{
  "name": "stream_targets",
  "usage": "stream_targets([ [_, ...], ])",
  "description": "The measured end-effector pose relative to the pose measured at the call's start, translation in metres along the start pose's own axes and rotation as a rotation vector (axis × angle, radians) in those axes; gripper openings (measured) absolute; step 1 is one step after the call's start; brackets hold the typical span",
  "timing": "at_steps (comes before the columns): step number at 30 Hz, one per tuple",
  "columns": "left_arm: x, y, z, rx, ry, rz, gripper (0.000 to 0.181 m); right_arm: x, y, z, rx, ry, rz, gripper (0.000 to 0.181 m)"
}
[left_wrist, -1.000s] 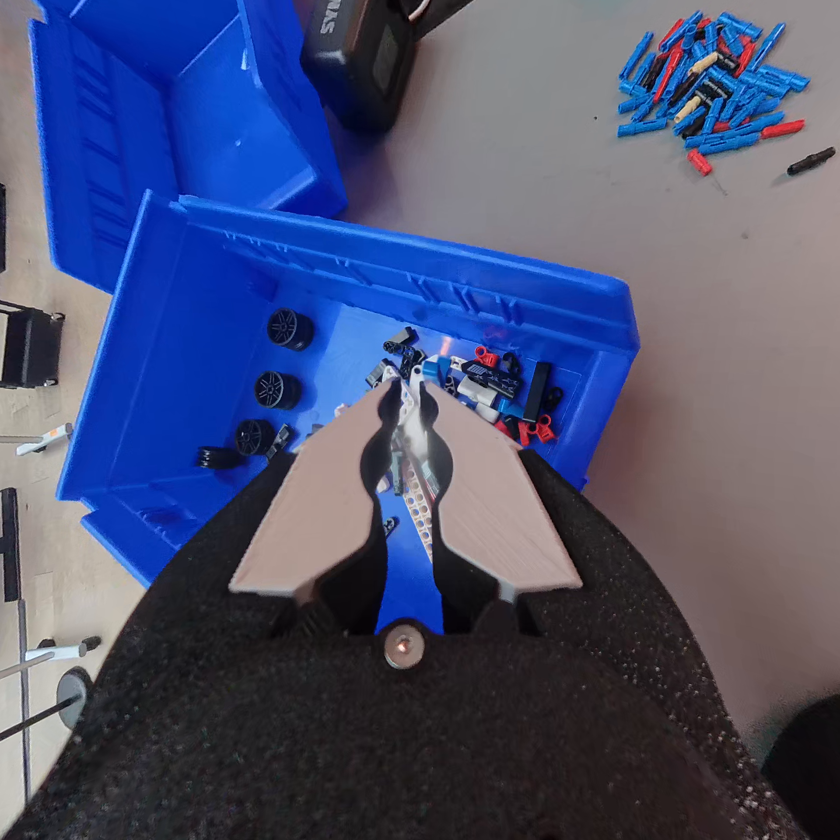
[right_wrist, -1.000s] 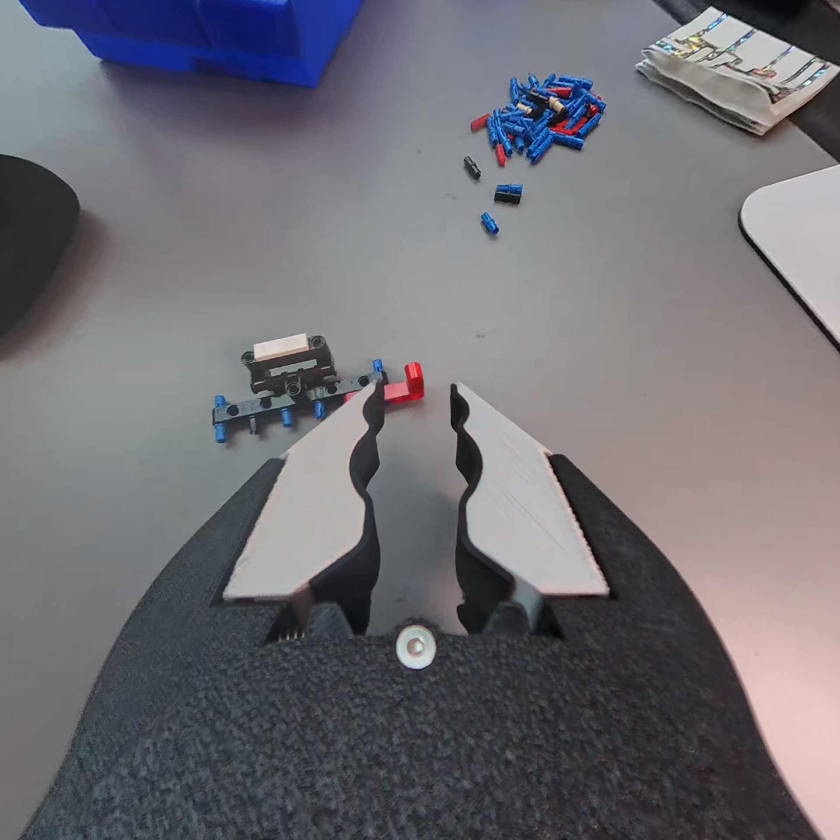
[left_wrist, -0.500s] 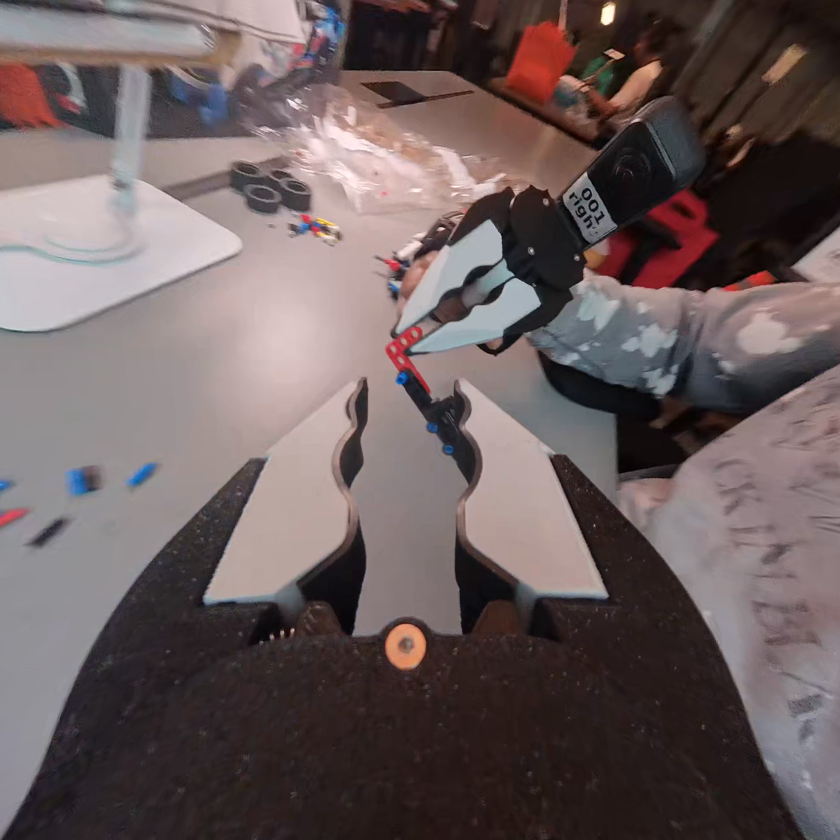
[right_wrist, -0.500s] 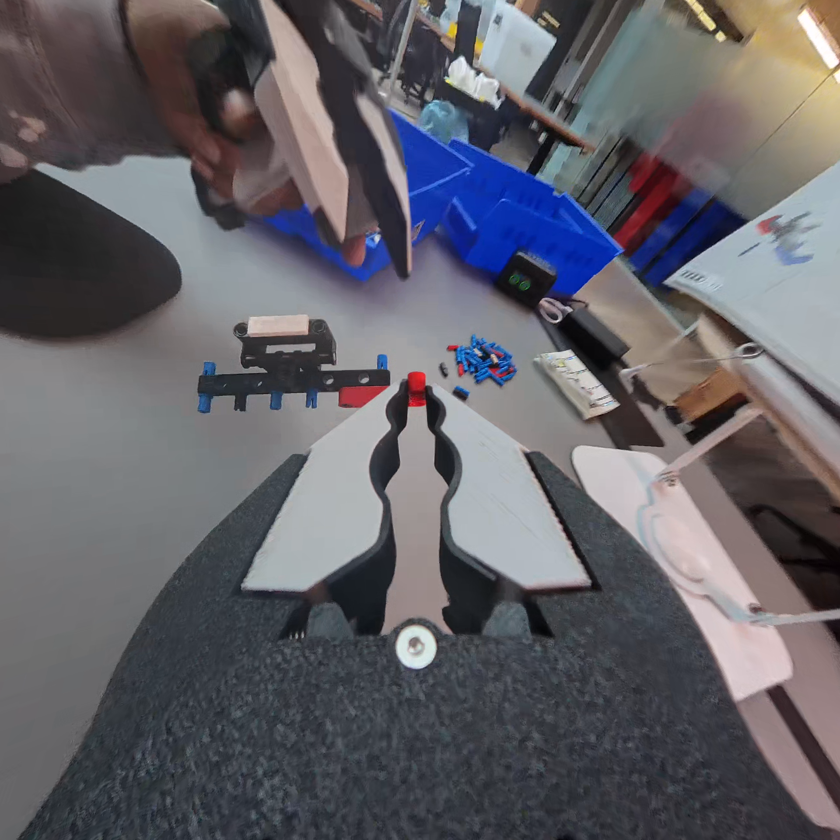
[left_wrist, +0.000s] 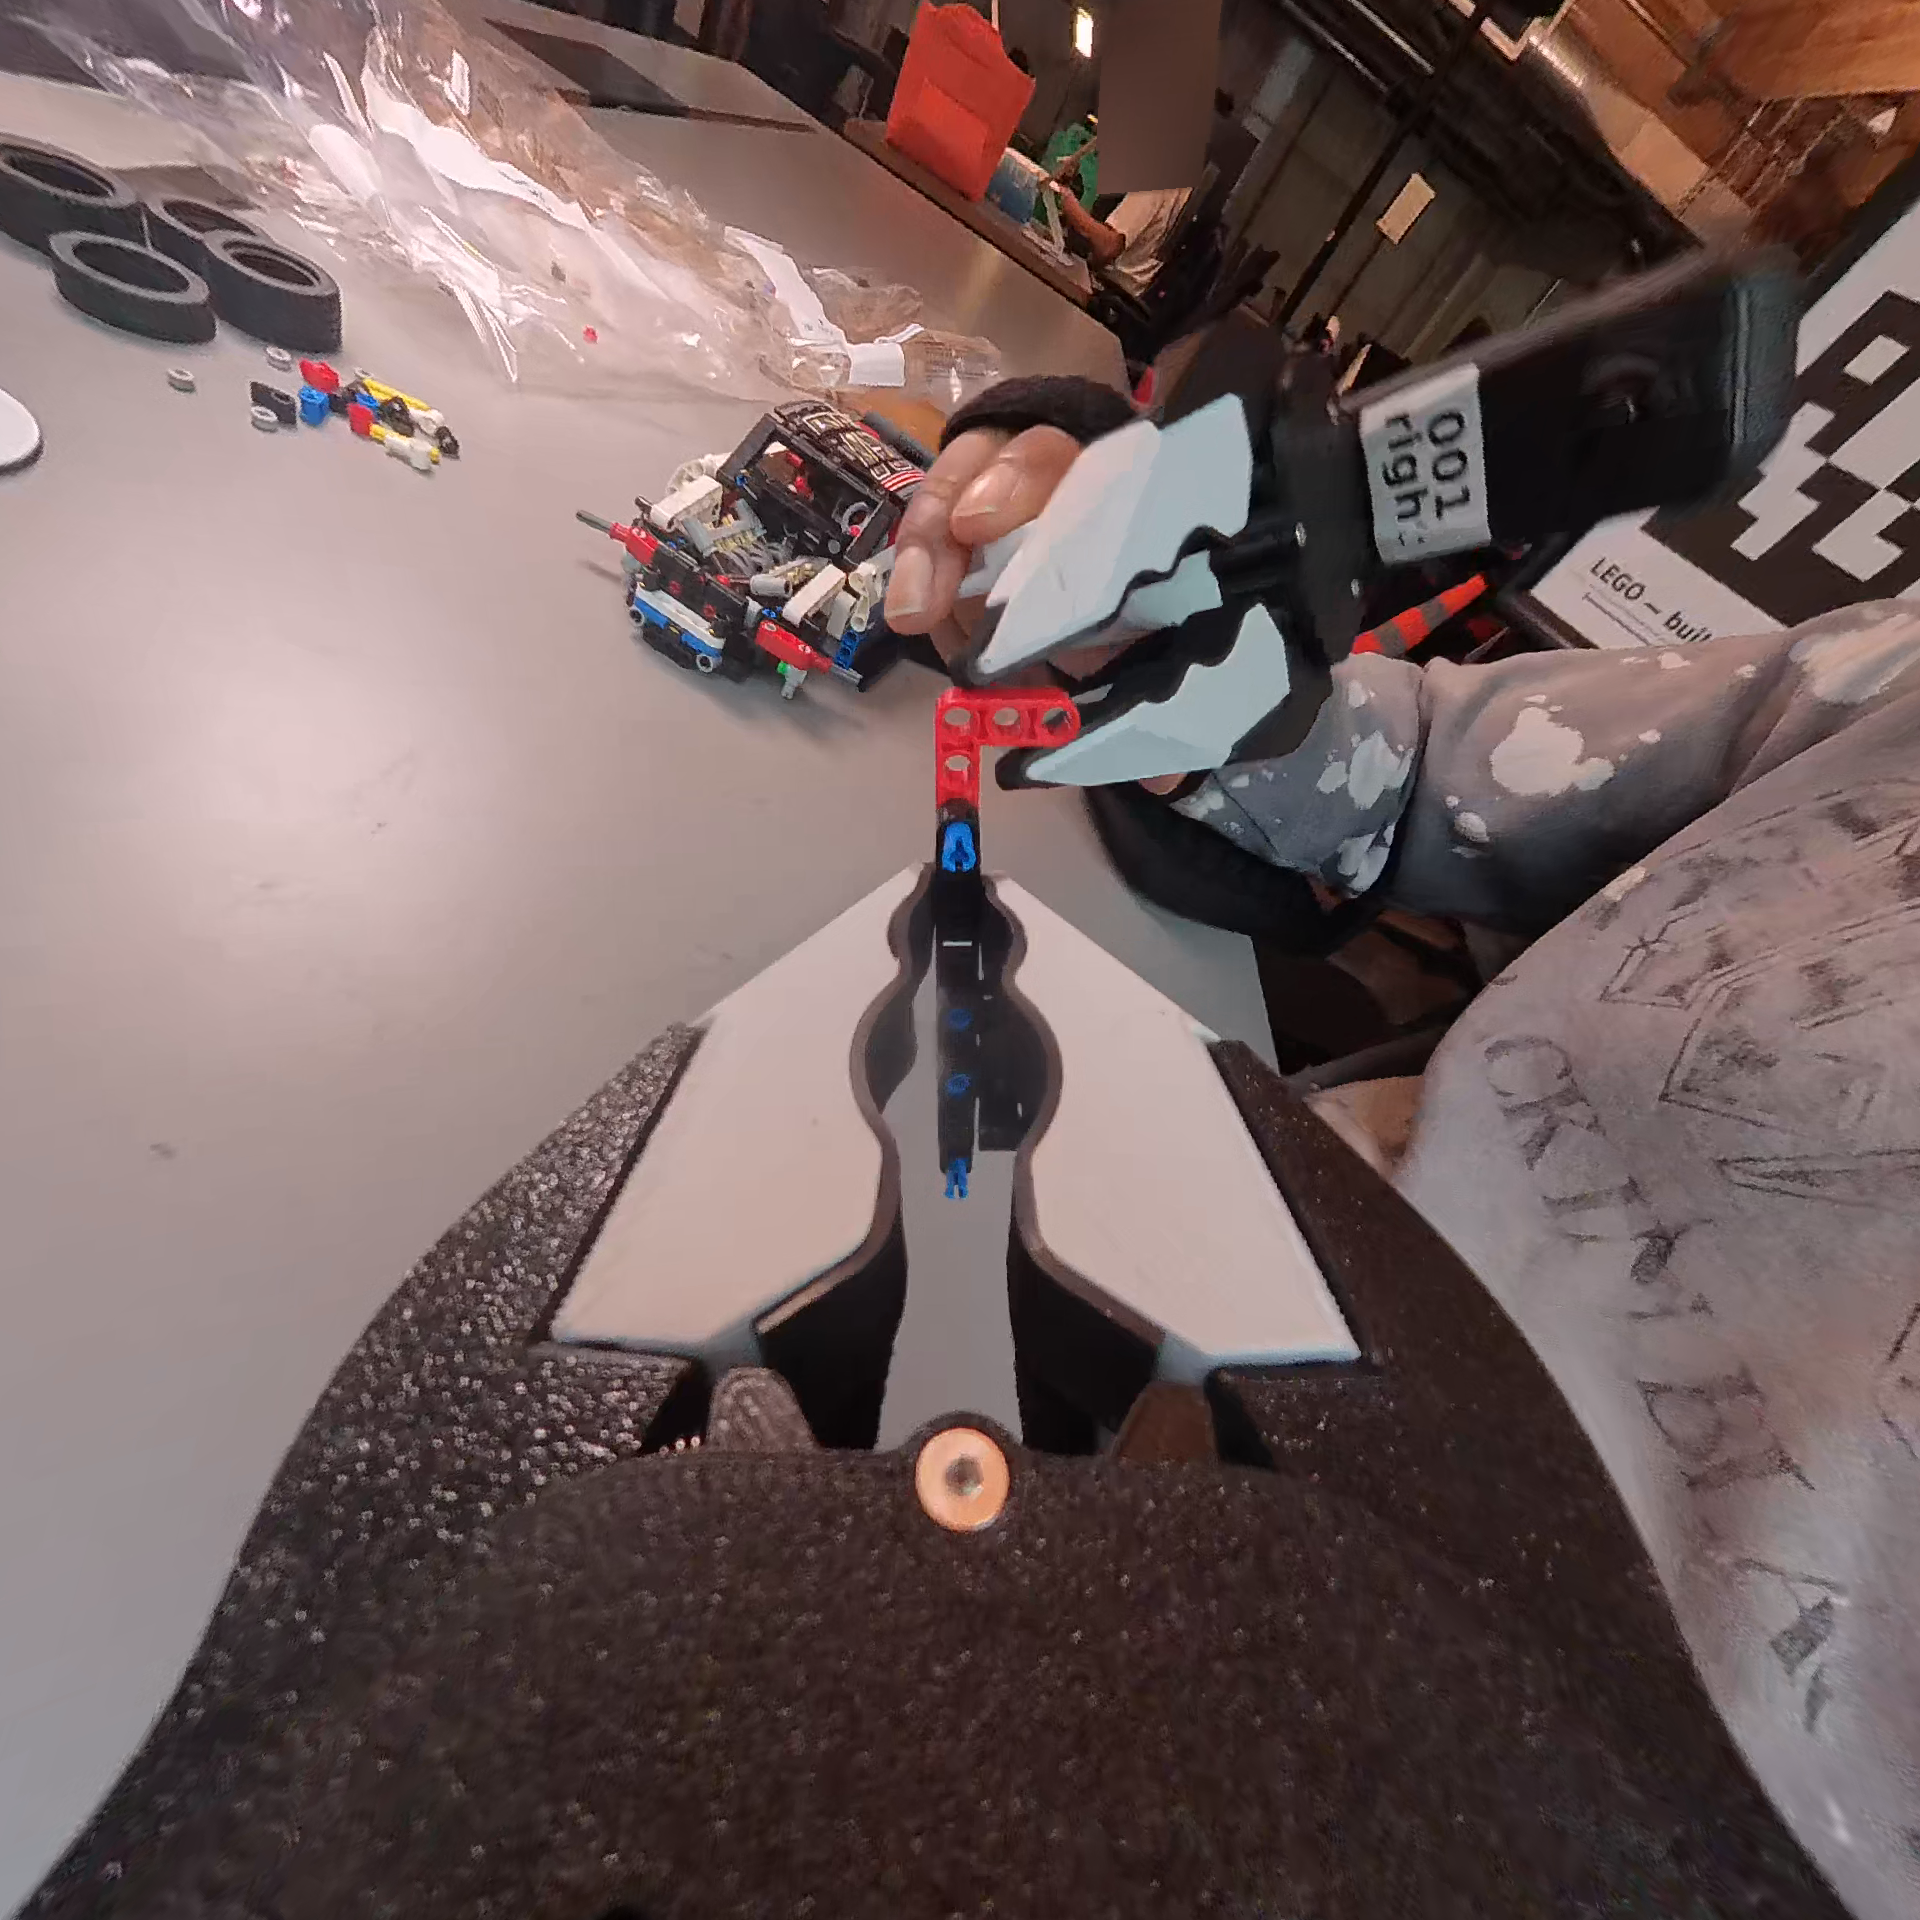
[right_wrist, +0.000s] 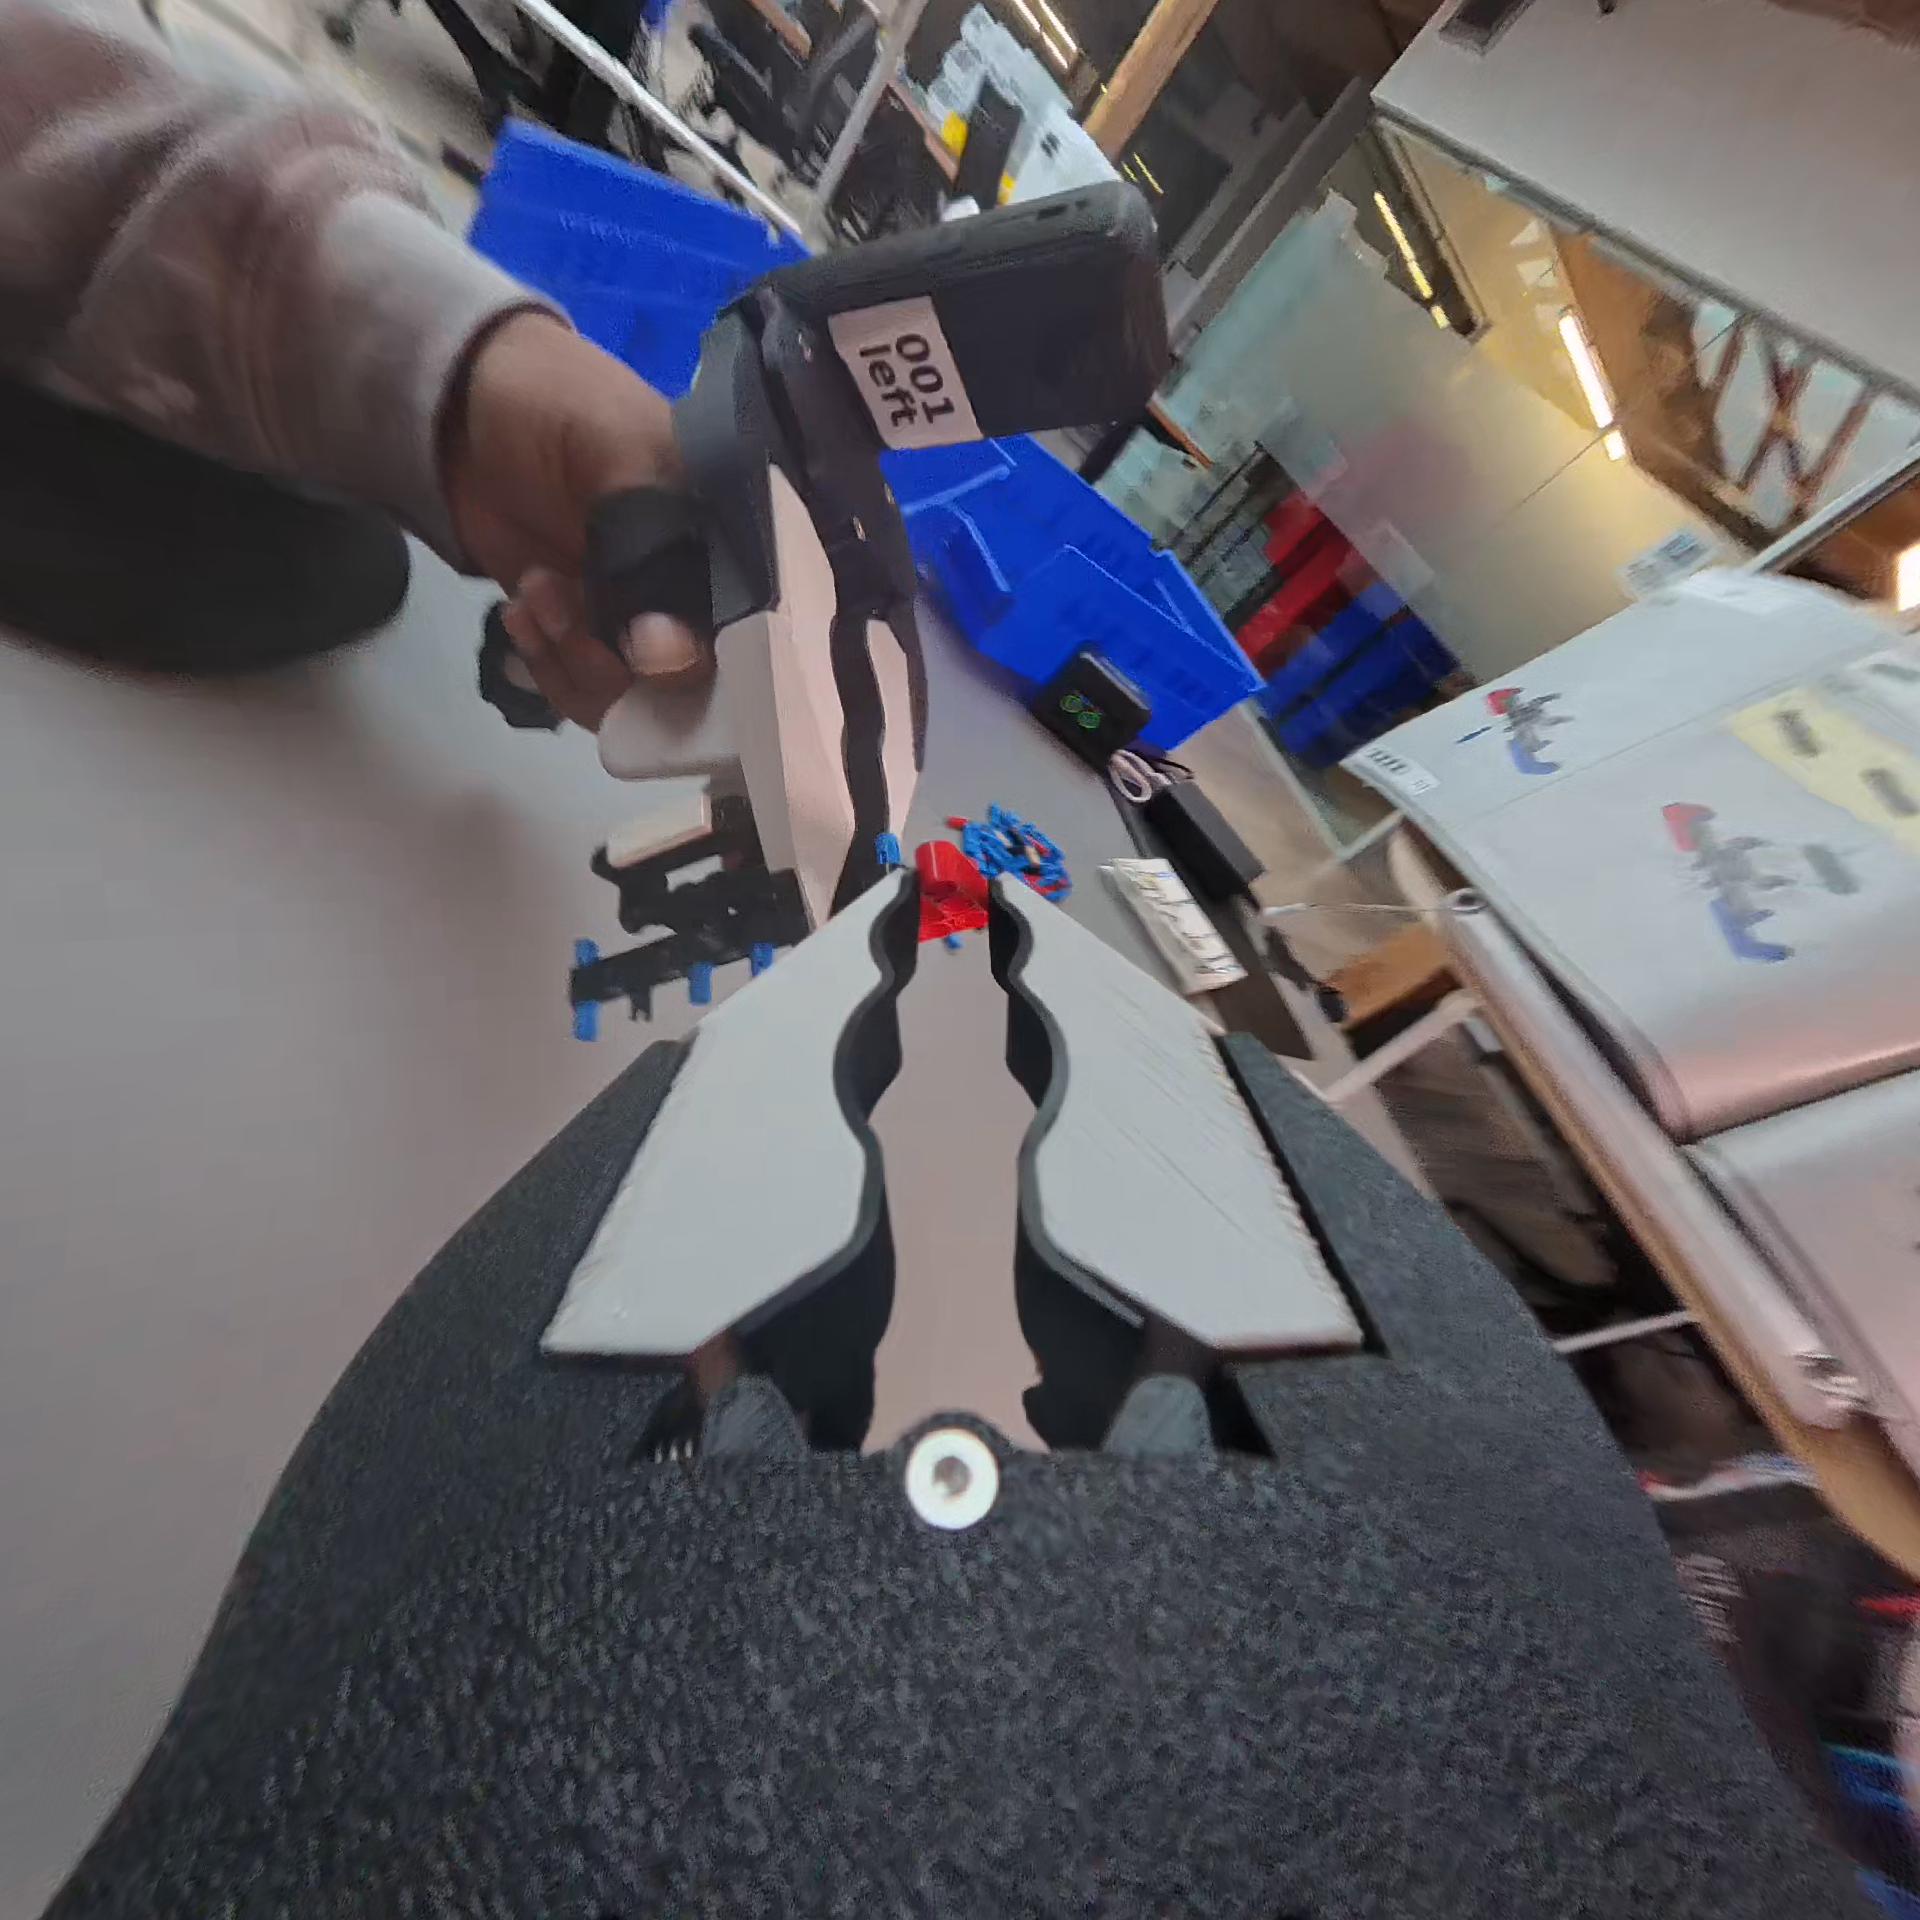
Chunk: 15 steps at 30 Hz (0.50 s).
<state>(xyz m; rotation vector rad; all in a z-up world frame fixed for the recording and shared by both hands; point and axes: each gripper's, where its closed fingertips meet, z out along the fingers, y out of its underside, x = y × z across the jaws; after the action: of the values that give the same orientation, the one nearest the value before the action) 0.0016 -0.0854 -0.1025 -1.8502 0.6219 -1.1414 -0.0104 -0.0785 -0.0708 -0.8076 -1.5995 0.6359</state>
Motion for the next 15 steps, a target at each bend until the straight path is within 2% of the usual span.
stream_targets([
  [2,0.005,-0.001,-0.001,0.021,0.011,0.068,0.006,-0.004,-0.001,0.001,0.048,-0.112,0.244,0.035],
  [3,0.009,-0.003,-0.002,0.038,0.02,0.098,0.006,-0.007,0.0,0.001,0.067,-0.168,0.35,0.039],
  [5,0.015,-0.006,-0.002,0.062,0.027,0.154,0.006,-0.01,-0.003,0.0,0.129,-0.251,0.507,0.033],
  [8,0.022,-0.007,-0.001,0.077,0.037,0.192,0.006,-0.018,-0.014,-0.004,0.225,-0.377,0.66,0.009],
  [15,0.02,-0.009,-0.005,0.118,0.024,0.188,0.006,-0.018,-0.012,-0.006,0.213,-0.47,0.78,0.006],
])
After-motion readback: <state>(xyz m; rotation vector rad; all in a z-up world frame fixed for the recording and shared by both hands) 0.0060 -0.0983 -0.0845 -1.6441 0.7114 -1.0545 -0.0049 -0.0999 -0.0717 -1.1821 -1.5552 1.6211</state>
